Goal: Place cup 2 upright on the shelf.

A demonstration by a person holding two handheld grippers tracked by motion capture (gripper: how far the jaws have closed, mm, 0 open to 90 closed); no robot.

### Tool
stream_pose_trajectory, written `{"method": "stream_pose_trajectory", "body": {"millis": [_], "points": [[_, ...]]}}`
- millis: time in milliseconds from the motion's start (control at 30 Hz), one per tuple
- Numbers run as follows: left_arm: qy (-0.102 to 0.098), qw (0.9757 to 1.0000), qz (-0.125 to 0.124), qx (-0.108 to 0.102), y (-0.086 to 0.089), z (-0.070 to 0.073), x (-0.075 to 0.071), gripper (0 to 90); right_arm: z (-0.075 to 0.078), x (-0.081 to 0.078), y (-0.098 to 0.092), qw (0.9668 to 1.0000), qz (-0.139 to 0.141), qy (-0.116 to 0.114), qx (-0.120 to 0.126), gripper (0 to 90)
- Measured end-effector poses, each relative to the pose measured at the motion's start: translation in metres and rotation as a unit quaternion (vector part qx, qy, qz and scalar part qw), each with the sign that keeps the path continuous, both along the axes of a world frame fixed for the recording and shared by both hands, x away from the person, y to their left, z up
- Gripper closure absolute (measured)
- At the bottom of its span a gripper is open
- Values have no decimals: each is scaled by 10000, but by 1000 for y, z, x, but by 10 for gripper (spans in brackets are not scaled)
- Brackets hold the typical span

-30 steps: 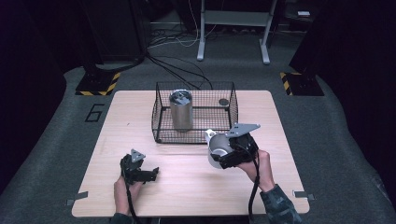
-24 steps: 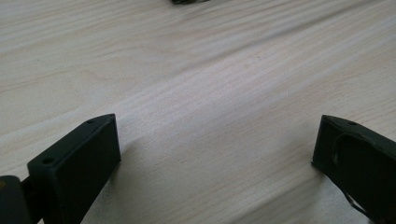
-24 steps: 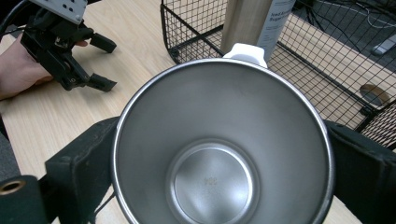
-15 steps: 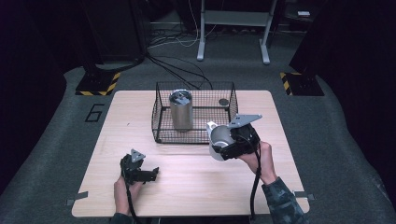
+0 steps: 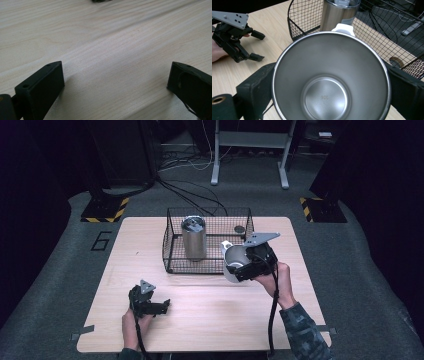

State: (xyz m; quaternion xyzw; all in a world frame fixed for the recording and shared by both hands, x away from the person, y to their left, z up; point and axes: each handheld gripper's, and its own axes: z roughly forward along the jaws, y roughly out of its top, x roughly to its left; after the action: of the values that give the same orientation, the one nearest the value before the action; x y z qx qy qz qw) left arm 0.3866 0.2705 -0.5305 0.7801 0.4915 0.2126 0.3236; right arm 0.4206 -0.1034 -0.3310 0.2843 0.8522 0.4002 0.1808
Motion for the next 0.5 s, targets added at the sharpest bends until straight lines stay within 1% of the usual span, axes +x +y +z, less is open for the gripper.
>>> {"method": "stream_pose_trajectory", "body": {"millis": [233, 267, 300, 367, 500], "points": [[1, 10000, -2, 3, 0, 0, 0, 3, 5, 8, 1, 10000, -33, -28, -3, 54], [0, 10000, -1, 2, 0, 0, 0, 3, 6, 9, 1, 10000, -68, 13, 12, 54], [1, 10000, 0, 2, 0, 0, 0, 3, 7, 10, 1, 10000, -33, -25, -3, 54], [1, 10000, -1, 3, 0, 0, 0, 3, 8, 12, 2, 10000, -69, -25, 1, 54], [1, 10000, -1, 0, 0, 0, 0, 3, 12, 19, 3, 10000, -81, -40, -41, 54]]}}
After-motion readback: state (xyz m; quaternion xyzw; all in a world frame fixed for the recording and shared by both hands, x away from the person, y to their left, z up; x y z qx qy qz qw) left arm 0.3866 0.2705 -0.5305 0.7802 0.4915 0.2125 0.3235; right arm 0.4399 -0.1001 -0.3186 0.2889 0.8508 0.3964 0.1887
